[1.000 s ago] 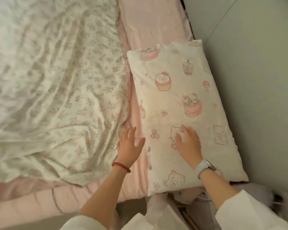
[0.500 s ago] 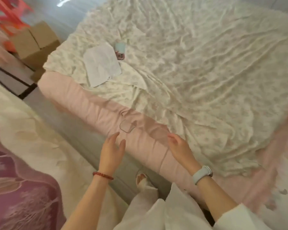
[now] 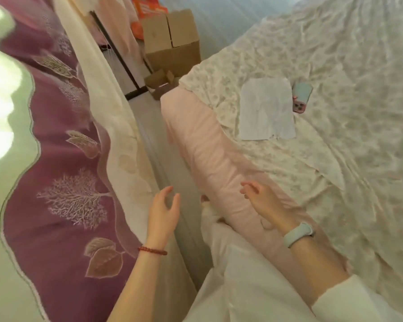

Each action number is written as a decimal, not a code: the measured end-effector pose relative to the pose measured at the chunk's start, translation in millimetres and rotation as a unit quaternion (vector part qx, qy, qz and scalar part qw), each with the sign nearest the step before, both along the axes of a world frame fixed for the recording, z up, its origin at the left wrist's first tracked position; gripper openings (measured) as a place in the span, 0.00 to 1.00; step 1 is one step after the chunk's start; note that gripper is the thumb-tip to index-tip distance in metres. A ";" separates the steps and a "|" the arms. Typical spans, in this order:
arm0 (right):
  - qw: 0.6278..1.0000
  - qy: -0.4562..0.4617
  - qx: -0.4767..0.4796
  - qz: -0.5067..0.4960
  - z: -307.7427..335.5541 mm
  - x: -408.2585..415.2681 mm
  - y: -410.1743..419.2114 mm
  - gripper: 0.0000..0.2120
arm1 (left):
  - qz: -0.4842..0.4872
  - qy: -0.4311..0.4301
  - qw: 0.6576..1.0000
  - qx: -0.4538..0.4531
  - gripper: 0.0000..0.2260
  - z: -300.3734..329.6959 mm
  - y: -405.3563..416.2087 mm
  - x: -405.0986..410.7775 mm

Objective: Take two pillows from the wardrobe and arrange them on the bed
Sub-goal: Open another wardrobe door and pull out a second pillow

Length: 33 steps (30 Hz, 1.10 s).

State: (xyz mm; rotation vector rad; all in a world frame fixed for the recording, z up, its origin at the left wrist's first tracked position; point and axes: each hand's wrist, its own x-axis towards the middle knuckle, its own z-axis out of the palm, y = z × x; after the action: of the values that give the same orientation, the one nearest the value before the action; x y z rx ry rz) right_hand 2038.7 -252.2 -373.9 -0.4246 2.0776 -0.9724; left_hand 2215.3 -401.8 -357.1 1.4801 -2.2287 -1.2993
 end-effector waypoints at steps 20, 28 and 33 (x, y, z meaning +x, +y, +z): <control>0.996 0.004 -0.065 -0.059 40.9 -237.0 -438.0 0.10 | -0.097 -0.029 0.994 -0.048 0.17 18.5 -451.1 -263.2; 0.976 -0.001 -0.015 -0.217 21.1 -304.7 -607.3 0.12 | -0.233 0.003 0.969 -0.077 0.16 11.3 -648.3 -363.5; 0.984 0.004 -0.059 -0.167 47.8 -352.9 -714.4 0.13 | -0.199 -0.044 0.977 -0.066 0.16 13.5 -760.0 -414.0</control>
State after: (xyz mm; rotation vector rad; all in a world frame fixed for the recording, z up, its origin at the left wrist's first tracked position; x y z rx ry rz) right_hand 1685.8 -966.6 -326.1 -0.1400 2.1469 -1.2947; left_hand 1801.3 -1161.8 -343.6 1.1014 -2.7127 -1.1690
